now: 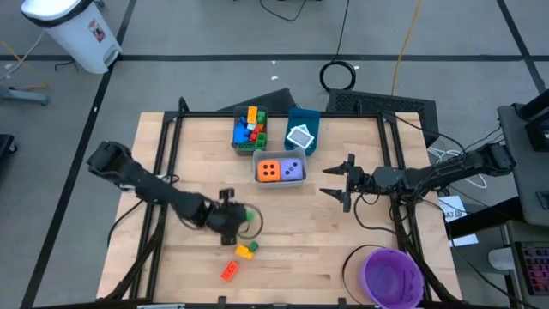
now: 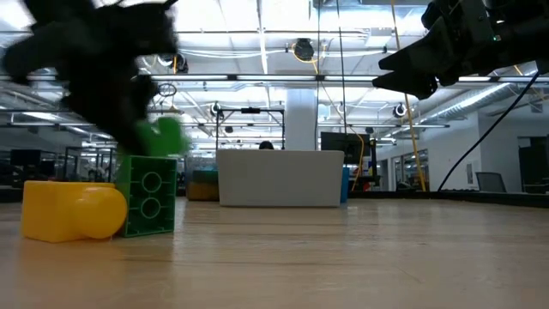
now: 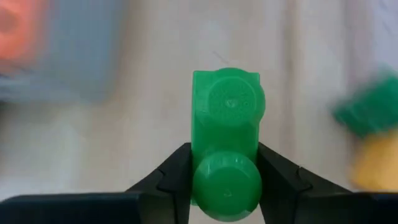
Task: Pick & Place Toys
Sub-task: Put the green game piece into the black bin
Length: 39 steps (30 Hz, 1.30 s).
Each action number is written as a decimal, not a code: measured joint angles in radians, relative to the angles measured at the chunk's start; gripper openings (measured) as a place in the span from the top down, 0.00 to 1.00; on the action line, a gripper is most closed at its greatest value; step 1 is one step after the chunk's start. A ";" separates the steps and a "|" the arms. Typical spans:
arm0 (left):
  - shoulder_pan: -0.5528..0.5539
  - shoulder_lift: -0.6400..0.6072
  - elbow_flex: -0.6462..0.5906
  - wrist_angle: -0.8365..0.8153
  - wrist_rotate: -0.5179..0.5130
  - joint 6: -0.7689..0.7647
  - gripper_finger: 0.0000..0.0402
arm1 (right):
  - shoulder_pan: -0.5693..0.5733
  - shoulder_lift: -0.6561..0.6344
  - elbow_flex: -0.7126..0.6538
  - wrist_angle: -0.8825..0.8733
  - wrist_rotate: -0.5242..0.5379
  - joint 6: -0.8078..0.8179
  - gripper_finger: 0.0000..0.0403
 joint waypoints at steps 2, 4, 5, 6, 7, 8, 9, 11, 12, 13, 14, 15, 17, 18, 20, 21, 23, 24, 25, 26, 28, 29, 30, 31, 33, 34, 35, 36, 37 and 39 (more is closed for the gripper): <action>0.036 -0.035 0.031 -0.009 -0.048 0.047 0.66 | 0.000 0.000 0.000 0.000 0.000 0.000 0.31; 0.066 -0.066 0.071 -0.003 -0.085 0.125 0.66 | 0.000 0.000 0.000 -0.003 0.000 0.000 0.31; 0.080 -0.087 0.088 -0.001 -0.104 0.170 0.66 | 0.000 0.000 0.000 -0.004 0.000 0.000 0.31; 0.095 -0.105 0.108 -0.005 -0.126 0.212 0.66 | 0.000 0.000 0.000 -0.005 0.000 0.000 0.31; 0.112 -0.118 0.130 -0.006 -0.155 0.248 0.65 | 0.000 0.000 0.000 -0.006 0.000 0.000 0.31; 0.132 -0.130 0.153 0.001 -0.190 0.280 0.64 | 0.000 0.001 0.000 -0.009 0.000 0.000 0.31; 0.149 -0.144 0.170 0.004 -0.226 0.307 0.63 | 0.000 0.001 0.000 -0.010 0.000 0.000 0.31; 0.194 -0.163 0.205 -0.006 -0.294 0.349 0.63 | 0.000 0.005 0.000 -0.006 0.000 0.000 0.31; 0.217 -0.170 0.226 0.005 -0.315 0.361 0.63 | 0.000 0.007 0.000 -0.008 0.000 0.000 0.31; 0.241 -0.175 0.238 0.019 -0.328 0.366 0.64 | 0.000 0.007 0.000 -0.011 0.000 0.000 0.31; 0.271 -0.178 0.245 0.028 -0.335 0.366 0.65 | 0.000 0.009 0.000 -0.007 0.000 0.000 0.31; 0.302 -0.179 0.249 0.044 -0.336 0.364 0.65 | 0.000 0.012 0.000 -0.003 0.000 0.000 0.31; 0.369 -0.176 0.249 0.084 -0.334 0.367 0.65 | 0.000 0.013 0.000 -0.010 0.000 0.000 0.31; 0.404 -0.174 0.244 0.088 -0.328 0.373 0.65 | 0.000 0.013 0.000 -0.007 0.000 0.000 0.31; 0.483 -0.163 0.241 0.096 -0.308 0.373 0.64 | 0.000 0.013 0.000 -0.007 0.000 0.000 0.31; 0.523 -0.154 0.237 0.100 -0.293 0.360 0.64 | 0.000 0.013 0.000 -0.007 0.000 0.000 0.31; 0.617 -0.132 0.227 0.090 -0.244 0.322 0.63 | 0.000 0.013 0.000 -0.006 0.000 0.000 0.31; 0.666 -0.121 0.222 0.093 -0.206 0.294 0.63 | 0.000 0.013 0.000 -0.007 0.000 0.000 0.31; 0.713 -0.107 0.218 0.098 -0.161 0.261 0.64 | 0.000 0.013 0.000 -0.007 0.000 0.000 0.31; 0.757 -0.092 0.214 0.101 -0.118 0.224 0.64 | 0.000 0.013 0.000 -0.007 0.000 0.000 0.31; 0.834 -0.053 0.210 0.107 -0.027 0.152 0.65 | 0.000 0.013 0.000 -0.007 0.001 0.000 0.31; 0.866 -0.028 0.209 0.107 0.003 0.126 0.65 | 0.000 0.013 0.000 -0.007 0.001 0.000 0.31; 0.890 0.001 0.209 0.111 0.022 0.109 0.65 | 0.000 0.013 0.000 -0.007 0.001 -0.004 0.31; 0.909 0.027 0.209 0.122 0.032 0.099 0.65 | 0.000 0.013 0.000 -0.007 0.001 -0.005 0.31; 0.939 0.079 0.209 0.149 0.055 0.095 0.63 | 0.000 0.013 0.000 -0.007 0.001 -0.007 0.31; 0.947 0.104 0.209 0.166 0.076 0.096 0.61 | 0.000 0.013 0.000 -0.007 0.001 -0.007 0.31; 0.954 0.132 0.209 0.182 0.096 0.098 0.59 | 0.000 0.013 0.000 -0.007 0.002 -0.007 0.31; 0.956 0.160 0.209 0.190 0.111 0.098 0.58 | 0.000 0.013 0.000 -0.007 0.002 -0.007 0.31; 0.957 0.184 0.208 0.193 0.114 0.096 0.56 | 0.000 0.013 0.000 -0.007 0.002 -0.007 0.31; 0.956 0.216 0.210 0.223 0.100 0.085 0.52 | -0.001 0.013 0.000 -0.007 0.002 -0.007 0.31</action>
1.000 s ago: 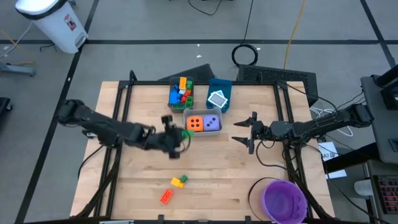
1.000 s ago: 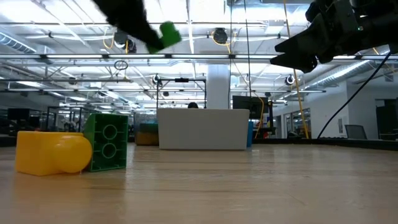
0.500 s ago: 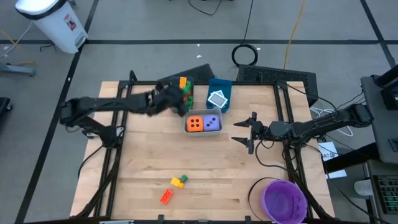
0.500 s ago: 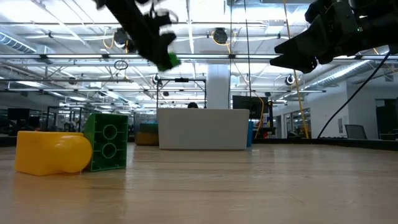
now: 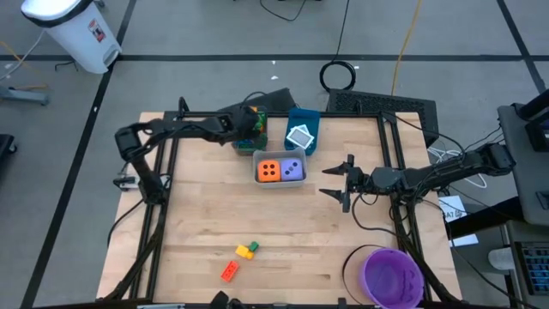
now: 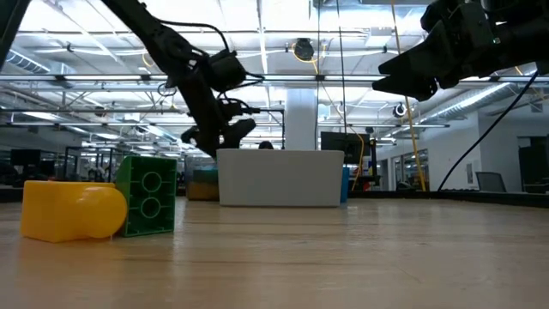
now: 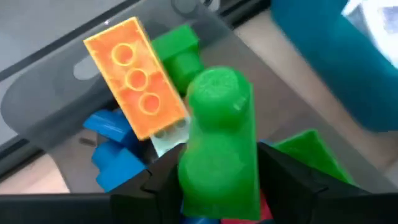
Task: Pick & Place Toys
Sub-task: Put the green game piece into the black bin, then put the dark green game piece into the black bin
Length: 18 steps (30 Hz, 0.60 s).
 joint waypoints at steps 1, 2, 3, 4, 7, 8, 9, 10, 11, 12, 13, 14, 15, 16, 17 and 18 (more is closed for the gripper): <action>0.000 0.009 0.000 -0.001 -0.008 -0.009 0.50 | 0.000 0.000 0.000 0.000 0.000 0.000 0.31; 0.001 0.015 0.000 0.001 -0.017 -0.013 0.48 | 0.000 0.000 0.000 0.000 0.000 0.000 0.31; 0.001 0.018 0.000 -0.003 -0.021 -0.013 0.46 | 0.000 0.000 0.000 0.000 0.000 0.000 0.31; 0.001 0.018 0.000 -0.005 -0.021 -0.010 0.45 | 0.000 0.000 0.000 0.000 0.000 0.000 0.31; -0.001 -0.002 -0.001 -0.017 -0.004 0.022 0.41 | 0.000 0.000 0.000 0.000 0.001 0.000 0.31; -0.002 -0.017 -0.002 -0.026 0.008 0.034 0.40 | 0.000 0.000 0.000 0.000 0.001 0.000 0.31; -0.004 -0.034 -0.002 -0.027 0.019 0.046 0.39 | 0.000 0.000 0.000 0.000 0.001 0.000 0.31; -0.006 -0.055 -0.002 -0.024 0.032 0.058 0.38 | 0.000 0.000 0.000 0.000 0.001 0.000 0.31; -0.008 -0.082 -0.002 -0.023 0.044 0.069 0.38 | 0.000 0.000 0.000 0.000 0.001 0.000 0.31; -0.010 -0.110 -0.002 -0.021 0.047 0.071 0.38 | 0.000 0.000 0.000 0.000 0.001 0.000 0.31; -0.013 -0.140 -0.002 -0.017 0.048 0.070 0.37 | 0.000 0.000 0.000 0.000 0.001 0.000 0.31; -0.018 -0.170 -0.002 -0.016 0.047 0.062 0.37 | 0.000 0.000 0.000 0.000 0.001 0.000 0.31; -0.021 -0.200 -0.002 -0.018 0.048 0.056 0.37 | 0.000 0.000 0.000 0.000 0.001 0.000 0.31; -0.028 -0.230 -0.002 -0.018 0.048 0.050 0.37 | 0.000 0.000 0.000 0.000 0.001 0.000 0.31; -0.035 -0.260 -0.002 -0.019 0.050 0.035 0.37 | 0.000 0.000 0.000 0.000 0.001 0.000 0.31; -0.046 -0.289 -0.002 -0.022 0.060 0.018 0.37 | 0.000 0.000 0.000 0.000 0.002 0.000 0.31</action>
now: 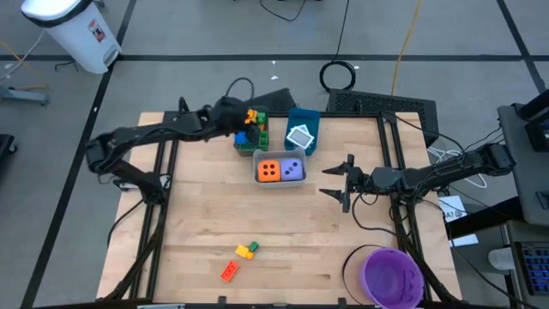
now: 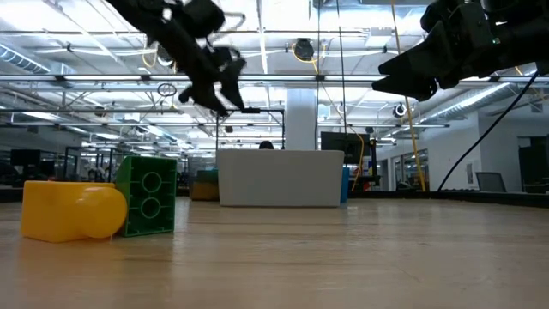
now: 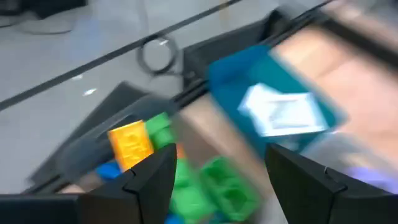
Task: Pick & Place Toys
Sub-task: Put the dark green game piece into the black bin
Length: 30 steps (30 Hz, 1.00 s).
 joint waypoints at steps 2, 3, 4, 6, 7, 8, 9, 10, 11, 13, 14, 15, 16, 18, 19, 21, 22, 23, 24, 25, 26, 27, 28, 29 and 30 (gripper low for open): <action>-0.029 -0.053 0.000 -0.004 0.057 -0.019 0.37 | 0.000 0.000 0.000 0.000 0.000 0.000 0.31; -0.048 -0.073 0.000 -0.007 0.096 -0.020 0.37 | 0.000 0.000 0.000 0.000 0.000 0.000 0.31; -0.071 -0.090 0.000 -0.011 0.131 -0.024 0.37 | 0.000 0.000 0.000 0.000 0.000 0.000 0.31; -0.125 -0.116 0.000 -0.020 0.186 -0.038 0.37 | 0.000 0.000 0.000 0.000 0.000 0.000 0.31; -0.158 -0.120 0.001 -0.020 0.204 -0.038 0.37 | 0.000 0.000 0.000 0.000 0.000 0.000 0.31; -0.194 -0.122 0.002 -0.024 0.219 -0.037 0.37 | 0.000 0.000 0.000 0.000 0.000 0.000 0.31; -0.231 -0.121 0.002 -0.037 0.228 -0.037 0.37 | 0.000 0.000 0.000 -0.001 0.000 0.000 0.31; -0.268 -0.117 0.002 -0.055 0.231 -0.038 0.37 | 0.000 0.000 0.000 -0.001 0.000 0.000 0.31; -0.305 -0.107 0.002 -0.059 0.231 -0.037 0.37 | 0.000 0.000 0.000 -0.001 0.000 0.000 0.31; -0.382 -0.079 0.002 -0.060 0.231 -0.037 0.37 | 0.000 0.000 0.000 -0.001 0.000 0.000 0.31; -0.419 -0.062 0.001 -0.068 0.230 -0.038 0.37 | 0.000 0.000 0.000 -0.001 0.000 0.000 0.31; -0.460 -0.043 0.001 -0.065 0.230 -0.039 0.37 | 0.000 0.000 0.000 -0.001 0.000 0.000 0.31; -0.499 -0.023 0.001 -0.053 0.230 -0.041 0.37 | 0.000 0.000 -0.003 0.004 0.000 0.000 0.31; -0.573 0.016 0.001 -0.045 0.226 -0.041 0.37 | 0.000 0.000 -0.017 0.025 0.000 0.000 0.31; -0.609 0.038 0.001 -0.044 0.219 -0.041 0.37 | -0.001 0.000 -0.028 0.043 0.000 -0.001 0.31; -0.668 0.081 0.001 -0.041 0.200 -0.052 0.37 | -0.006 0.000 -0.050 0.087 0.000 -0.001 0.31; -0.695 0.100 0.001 -0.045 0.198 -0.059 0.37 | -0.010 0.000 -0.062 0.112 0.000 -0.001 0.31; -0.718 0.120 0.001 -0.045 0.197 -0.069 0.37 | -0.015 0.000 -0.072 0.135 0.000 0.000 0.31; -0.740 0.138 0.001 -0.042 0.196 -0.084 0.37 | -0.020 0.000 -0.081 0.153 0.000 0.001 0.31; -0.762 0.155 0.001 -0.044 0.195 -0.102 0.37 | -0.023 0.000 -0.090 0.170 0.000 0.007 0.31; -0.781 0.173 0.001 -0.051 0.196 -0.121 0.37 | -0.026 0.000 -0.096 0.181 0.000 0.016 0.31; -0.798 0.193 0.001 -0.053 0.196 -0.141 0.37 | -0.028 0.000 -0.098 0.186 -0.001 0.030 0.31; -0.814 0.213 0.001 -0.051 0.196 -0.160 0.37 | -0.029 0.000 -0.100 0.188 -0.002 0.038 0.31; -0.830 0.233 0.001 -0.057 0.196 -0.181 0.37 | -0.028 0.000 -0.100 0.188 -0.002 0.040 0.31; -0.843 0.251 0.001 -0.068 0.196 -0.203 0.37 | -0.028 0.000 -0.100 0.188 -0.002 0.040 0.31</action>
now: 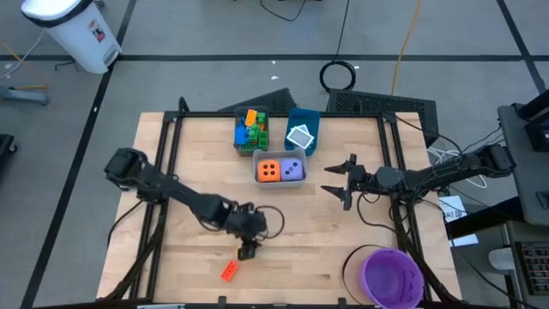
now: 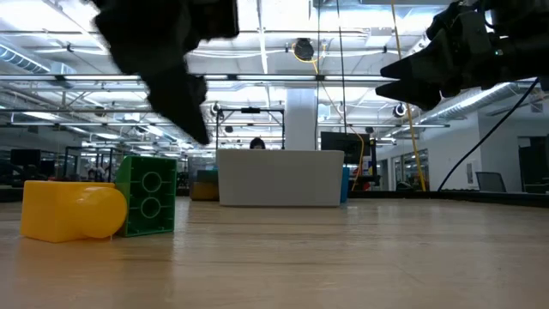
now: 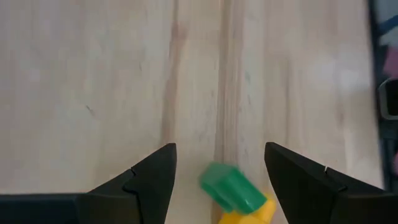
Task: Pick & Place Toys
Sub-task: Put the dark green game piece into the black bin
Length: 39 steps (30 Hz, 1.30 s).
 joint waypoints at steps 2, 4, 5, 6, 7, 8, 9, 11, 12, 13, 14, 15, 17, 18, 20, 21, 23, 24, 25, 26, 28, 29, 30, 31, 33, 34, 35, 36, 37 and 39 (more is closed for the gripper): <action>-0.018 0.036 0.000 -0.008 0.000 -0.054 0.37 | 0.000 0.000 0.000 0.000 0.000 0.001 0.31; -0.029 0.067 0.000 -0.042 0.000 -0.111 0.37 | 0.000 0.000 0.000 0.003 0.000 0.001 0.31; -0.032 0.079 0.000 -0.060 0.000 -0.149 0.37 | 0.000 0.000 0.000 0.003 0.000 0.001 0.31; -0.032 0.090 0.000 -0.075 0.000 -0.188 0.37 | 0.000 0.000 0.000 0.002 0.000 0.001 0.31; -0.032 0.098 0.000 -0.097 0.000 -0.228 0.37 | 0.000 0.000 0.000 0.002 0.000 0.001 0.31; -0.033 0.105 0.000 -0.122 0.000 -0.266 0.37 | 0.000 0.000 0.000 0.003 0.000 0.001 0.31; -0.036 0.113 0.000 -0.142 -0.001 -0.301 0.37 | 0.000 0.000 0.000 0.003 -0.001 0.001 0.31; -0.045 0.128 0.001 -0.157 -0.011 -0.347 0.37 | 0.000 0.000 0.000 0.004 -0.001 -0.004 0.31; -0.050 0.132 0.001 -0.165 -0.011 -0.363 0.37 | 0.000 0.000 0.000 0.005 -0.001 -0.004 0.31; -0.055 0.135 0.002 -0.169 -0.020 -0.376 0.37 | 0.000 0.000 0.000 0.007 -0.001 -0.004 0.31; -0.059 0.139 0.003 -0.171 -0.029 -0.386 0.37 | 0.000 0.000 0.000 0.007 -0.001 -0.005 0.31; -0.063 0.142 0.004 -0.176 -0.041 -0.390 0.37 | 0.000 0.000 0.000 0.007 -0.001 -0.006 0.31; -0.069 0.144 0.004 -0.184 -0.071 -0.389 0.37 | 0.000 0.000 0.000 0.007 -0.001 -0.006 0.31; -0.071 0.144 0.004 -0.186 -0.076 -0.388 0.37 | 0.000 0.000 0.000 0.007 -0.001 -0.006 0.31; -0.069 0.144 0.003 -0.188 -0.079 -0.379 0.39 | 0.000 0.000 0.000 0.008 -0.001 -0.006 0.31; -0.069 0.145 0.003 -0.189 -0.079 -0.371 0.42 | 0.000 0.000 0.000 0.007 -0.001 -0.006 0.31; -0.067 0.146 0.003 -0.190 -0.085 -0.361 0.50 | 0.000 0.000 0.000 0.008 -0.001 -0.006 0.31; -0.062 0.146 0.003 -0.190 -0.086 -0.357 0.56 | 0.000 0.000 0.000 0.008 -0.001 -0.006 0.31; -0.057 0.144 0.003 -0.190 -0.086 -0.357 0.62 | 0.000 0.000 0.000 0.008 -0.001 -0.006 0.31; -0.051 0.138 0.001 -0.190 -0.088 -0.354 0.69 | 0.000 0.000 0.000 0.008 -0.001 -0.006 0.31; -0.038 0.123 -0.001 -0.190 -0.083 -0.333 0.78 | 0.000 0.000 0.000 0.008 -0.001 -0.006 0.31; -0.032 0.110 -0.002 -0.189 -0.085 -0.317 0.77 | 0.000 0.000 0.000 0.008 -0.001 -0.006 0.31; -0.025 0.090 -0.003 -0.186 -0.089 -0.302 0.77 | 0.000 0.000 0.000 0.008 -0.001 -0.006 0.31; -0.017 0.064 -0.003 -0.169 -0.094 -0.284 0.77 | 0.000 0.000 0.000 0.009 -0.001 -0.006 0.31; -0.006 0.002 -0.001 -0.130 -0.104 -0.240 0.77 | 0.000 0.000 0.000 0.010 -0.001 -0.006 0.31; 0.002 -0.028 0.000 -0.113 -0.115 -0.216 0.77 | 0.000 0.000 0.000 0.012 -0.001 -0.006 0.31; 0.007 -0.061 0.000 -0.102 -0.129 -0.194 0.77 | 0.000 0.000 0.000 0.014 -0.001 -0.006 0.31; 0.012 -0.095 -0.001 -0.091 -0.146 -0.172 0.77 | 0.001 0.000 0.000 0.014 -0.001 -0.006 0.31; 0.018 -0.131 -0.001 -0.068 -0.164 -0.148 0.77 | 0.001 0.000 0.000 0.014 -0.001 -0.006 0.31; 0.029 -0.212 -0.001 -0.025 -0.219 -0.091 0.77 | 0.001 0.000 0.000 0.014 -0.001 -0.006 0.31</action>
